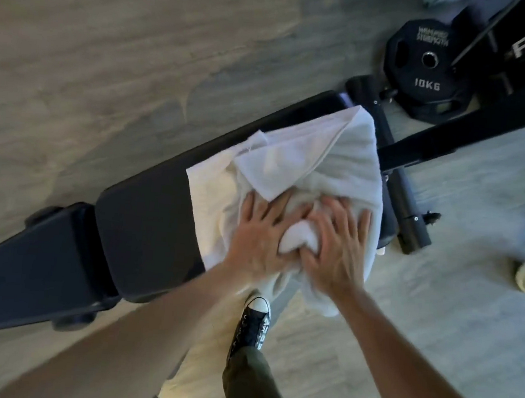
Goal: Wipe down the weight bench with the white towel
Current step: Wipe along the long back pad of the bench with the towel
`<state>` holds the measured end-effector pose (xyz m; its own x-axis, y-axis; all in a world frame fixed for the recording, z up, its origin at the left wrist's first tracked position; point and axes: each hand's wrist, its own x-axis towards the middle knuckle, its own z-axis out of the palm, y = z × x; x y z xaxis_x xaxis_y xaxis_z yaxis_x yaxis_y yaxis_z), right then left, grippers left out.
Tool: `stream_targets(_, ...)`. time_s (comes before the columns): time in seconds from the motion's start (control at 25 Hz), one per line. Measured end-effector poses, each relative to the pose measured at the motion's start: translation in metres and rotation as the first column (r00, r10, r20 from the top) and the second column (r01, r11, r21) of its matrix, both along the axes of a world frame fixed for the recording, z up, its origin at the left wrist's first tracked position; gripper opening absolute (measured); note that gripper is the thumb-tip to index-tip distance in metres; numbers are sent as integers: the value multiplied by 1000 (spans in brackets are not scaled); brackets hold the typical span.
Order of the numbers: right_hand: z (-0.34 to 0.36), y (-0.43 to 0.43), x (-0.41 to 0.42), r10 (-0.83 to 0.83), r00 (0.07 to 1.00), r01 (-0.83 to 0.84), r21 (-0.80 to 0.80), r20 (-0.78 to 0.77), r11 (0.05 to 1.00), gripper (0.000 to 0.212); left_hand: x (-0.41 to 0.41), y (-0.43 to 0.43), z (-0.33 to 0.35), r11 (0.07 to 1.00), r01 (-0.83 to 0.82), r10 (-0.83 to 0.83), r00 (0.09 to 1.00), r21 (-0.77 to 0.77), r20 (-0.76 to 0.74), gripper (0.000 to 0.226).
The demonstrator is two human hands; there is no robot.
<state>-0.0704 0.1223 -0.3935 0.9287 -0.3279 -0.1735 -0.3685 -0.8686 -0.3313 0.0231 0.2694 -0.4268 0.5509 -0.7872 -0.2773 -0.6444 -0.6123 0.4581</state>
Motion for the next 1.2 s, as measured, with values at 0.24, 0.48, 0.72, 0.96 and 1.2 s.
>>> stream_targets(0.24, -1, -76, 64, -341, 921, 335, 64, 187, 940, 34, 86, -108, 14, 996, 57, -55, 998, -67, 23, 73)
stream_targets(0.48, -28, 25, 29, -302, 945, 309, -44, 130, 950, 53, 50, -3, -11, 979, 124, -113, 990, -162, 79, 76)
stream_targets(0.72, -49, 129, 35, -69, 997, 68, -28, -33, 997, 56, 30, 125, -48, 989, -56, 58, 998, -136, 13, 84)
stream_targets(0.96, -62, 212, 72, 368, 914, -352, 119, -169, 928, 69, 8, 237, -67, 916, -398, 394, 916, -49, -80, 81)
stream_targets(1.2, -64, 246, 158, 655, 722, -606, 254, -225, 754, 58, 41, 278, -62, 745, -664, 664, 730, 60, -159, 80)
